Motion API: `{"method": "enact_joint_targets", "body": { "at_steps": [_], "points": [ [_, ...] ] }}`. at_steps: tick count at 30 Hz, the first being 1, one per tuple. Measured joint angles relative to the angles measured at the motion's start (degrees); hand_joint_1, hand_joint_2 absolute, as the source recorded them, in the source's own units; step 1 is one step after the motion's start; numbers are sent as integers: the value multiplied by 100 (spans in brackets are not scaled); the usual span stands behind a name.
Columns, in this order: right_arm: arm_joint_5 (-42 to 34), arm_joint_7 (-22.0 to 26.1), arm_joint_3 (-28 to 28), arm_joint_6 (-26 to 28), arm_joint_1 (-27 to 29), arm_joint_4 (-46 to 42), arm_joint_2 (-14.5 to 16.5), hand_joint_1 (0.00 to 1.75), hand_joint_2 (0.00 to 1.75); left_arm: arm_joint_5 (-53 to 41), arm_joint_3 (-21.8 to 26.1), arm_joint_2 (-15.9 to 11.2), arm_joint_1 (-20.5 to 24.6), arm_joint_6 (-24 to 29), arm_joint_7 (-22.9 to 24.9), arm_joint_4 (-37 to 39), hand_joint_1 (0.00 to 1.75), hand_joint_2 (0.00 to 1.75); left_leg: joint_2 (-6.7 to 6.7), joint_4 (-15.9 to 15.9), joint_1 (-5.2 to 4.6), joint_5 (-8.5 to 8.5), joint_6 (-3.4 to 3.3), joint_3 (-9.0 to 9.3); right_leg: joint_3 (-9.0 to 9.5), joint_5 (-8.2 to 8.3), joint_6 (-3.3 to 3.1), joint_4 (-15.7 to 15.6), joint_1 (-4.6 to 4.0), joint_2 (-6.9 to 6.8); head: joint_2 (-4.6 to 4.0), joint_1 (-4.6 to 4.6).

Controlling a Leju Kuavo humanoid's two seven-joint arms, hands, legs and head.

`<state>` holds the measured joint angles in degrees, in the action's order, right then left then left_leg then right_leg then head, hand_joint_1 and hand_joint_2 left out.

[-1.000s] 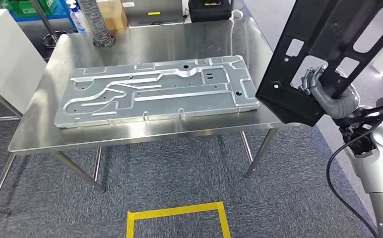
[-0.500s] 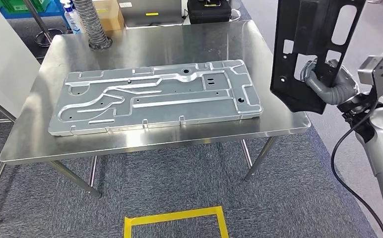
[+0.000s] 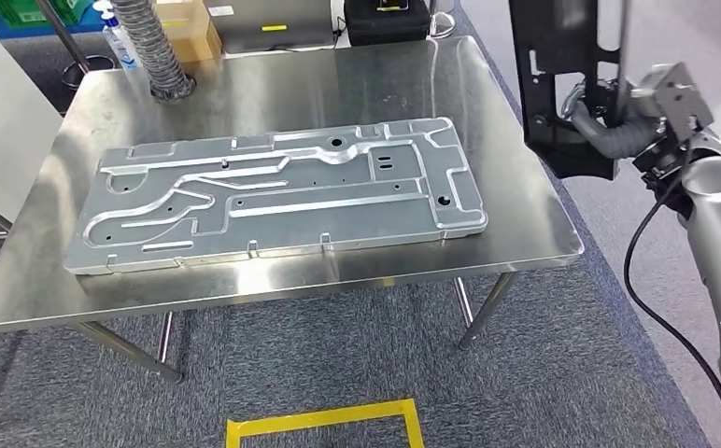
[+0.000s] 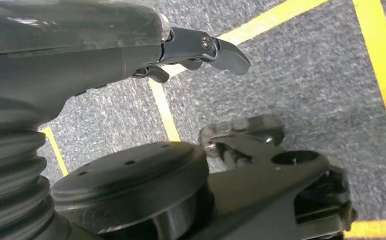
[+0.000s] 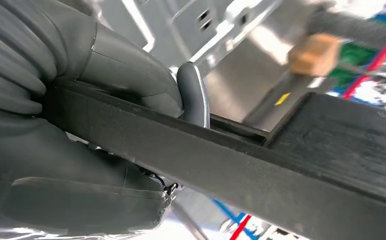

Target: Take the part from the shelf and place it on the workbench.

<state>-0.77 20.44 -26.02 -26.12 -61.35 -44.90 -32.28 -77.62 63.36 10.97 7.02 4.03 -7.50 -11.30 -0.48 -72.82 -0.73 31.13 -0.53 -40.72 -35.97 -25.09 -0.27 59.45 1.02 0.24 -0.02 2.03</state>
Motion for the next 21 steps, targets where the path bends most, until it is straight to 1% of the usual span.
{"method": "enact_joint_targets", "body": {
  "at_steps": [1, 2, 3, 4, 5, 7, 8, 9, 10, 12, 13, 14, 15, 16, 17, 18, 19, 21],
  "points": [
    [208, 39, -93, 160, -69, 86, 38, 171, 175, -10, 0, 1, 3, -12, -3, 0, 0, 175, 0, 420, -8, -304, -27, 125, 56, -35, 4, -3, -1, 1, 0, 0],
    [430, 81, -199, 342, -146, 181, 80, 171, 175, -21, 0, 1, 8, -24, -5, 0, 0, 175, 0, 833, -25, -551, -51, 267, 106, -66, 13, -10, -3, 4, 0, -1],
    [637, 119, -307, 515, -218, 272, 122, 171, 175, -31, 0, 1, 15, -32, -7, 0, 0, 175, -1, 1149, -44, -701, -76, 386, 131, -80, 31, -20, -2, 12, 0, -1],
    [825, 143, -416, 664, -279, 357, 158, 171, 175, -37, -1, 1, 24, -42, -7, 0, 0, 175, -1, 1325, -63, -754, -96, 452, 137, -83, 55, -33, 1, 19, 0, -1],
    [989, 153, -519, 780, -326, 434, 188, 171, 175, -38, -1, 1, 31, -51, -7, 0, 0, 175, -2, 1374, -79, -734, -112, 473, 132, -76, 83, -52, 4, 26, 0, -1],
    [1385, 152, -710, 1055, -383, 556, 237, 171, 175, -39, -1, 1, 42, -73, -8, 0, 0, 175, -4, 1481, -71, -758, -166, 513, 131, -76, 147, -83, 15, 21, 0, -1],
    [1615, 144, -800, 1233, -413, 612, 263, 171, 175, -39, -1, 2, 43, -84, -13, 0, 0, 175, -5, 1538, -63, -779, -196, 547, 118, -111, 165, -45, 17, 8, 0, -1],
    [1863, 131, -893, 1442, -454, 677, 296, 171, 175, -39, -2, 3, 48, -95, -20, 0, 0, 175, -5, 1593, -54, -798, -226, 584, 55, -196, 175, 93, 13, -2, 0, -1],
    [2108, 101, -988, 1669, -495, 747, 338, 171, 175, -42, -4, 4, 53, -103, -29, 0, 0, 175, -4, 1619, -53, -803, -246, 610, -79, -332, 174, 362, 9, -11, 0, -1],
    [2553, 9, -1185, 2092, -558, 898, 439, 171, 175, -55, -13, 6, 63, -118, -44, 0, 0, 175, -3, 1616, -62, -783, -279, 626, -498, -635, 180, 1130, -2, -10, 0, 0],
    [2754, -56, -1286, 2279, -568, 966, 492, 171, 175, -68, -18, 7, 66, -125, -48, 0, 0, 175, -4, 1604, -65, -766, -289, 630, -685, -700, 187, 1430, -2, -11, 0, 0],
    [2938, -123, -1382, 2442, -571, 1022, 543, 171, 175, -81, -24, 7, 66, -132, -48, 0, 0, 175, -6, 1587, -66, -746, -292, 636, -777, -651, 191, 1528, 0, -12, 0, 0],
    [3142, -196, -1478, 2619, -574, 1068, 596, 171, 175, -97, -29, 7, 68, -137, -47, 0, 0, 175, -9, 1562, -66, -720, -288, 645, -746, -487, 190, 1383, 1, -13, 0, 0],
    [3364, -281, -1574, 2812, -584, 1104, 648, 171, 175, -115, -36, 10, 72, -144, -46, 0, 0, 175, -14, 1527, -67, -685, -279, 655, -605, -245, 182, 1026, 3, -15, 0, 0],
    [3584, -366, -1667, 3005, -600, 1137, 700, 171, 175, -131, -44, 13, 79, -152, -45, 1, 0, 175, -19, 1491, -66, -647, -265, 660, -422, -52, 168, 623, 0, -15, 0, 0],
    [3808, -454, -1763, 3187, -623, 1174, 759, 171, 175, -145, -55, 16, 90, -160, -45, 1, 0, 175, -24, 1450, -73, -611, -245, 654, -268, 85, 151, 278, -14, -15, 0, 0],
    [4007, -539, -1850, 3332, -641, 1210, 814, 171, 175, -155, -67, 19, 100, -168, -47, 2, 0, 175, -28, 1422, -78, -586, -222, 645, -173, 144, 134, 69, -29, -12, 0, -1],
    [4330, -677, -2006, 3506, -658, 1285, 931, 171, 175, -167, -96, 22, 113, -184, -54, 2, 0, 175, -30, 1409, -80, -563, -172, 631, -139, 136, 101, -22, -66, -3, 0, -1]
  ]
}}
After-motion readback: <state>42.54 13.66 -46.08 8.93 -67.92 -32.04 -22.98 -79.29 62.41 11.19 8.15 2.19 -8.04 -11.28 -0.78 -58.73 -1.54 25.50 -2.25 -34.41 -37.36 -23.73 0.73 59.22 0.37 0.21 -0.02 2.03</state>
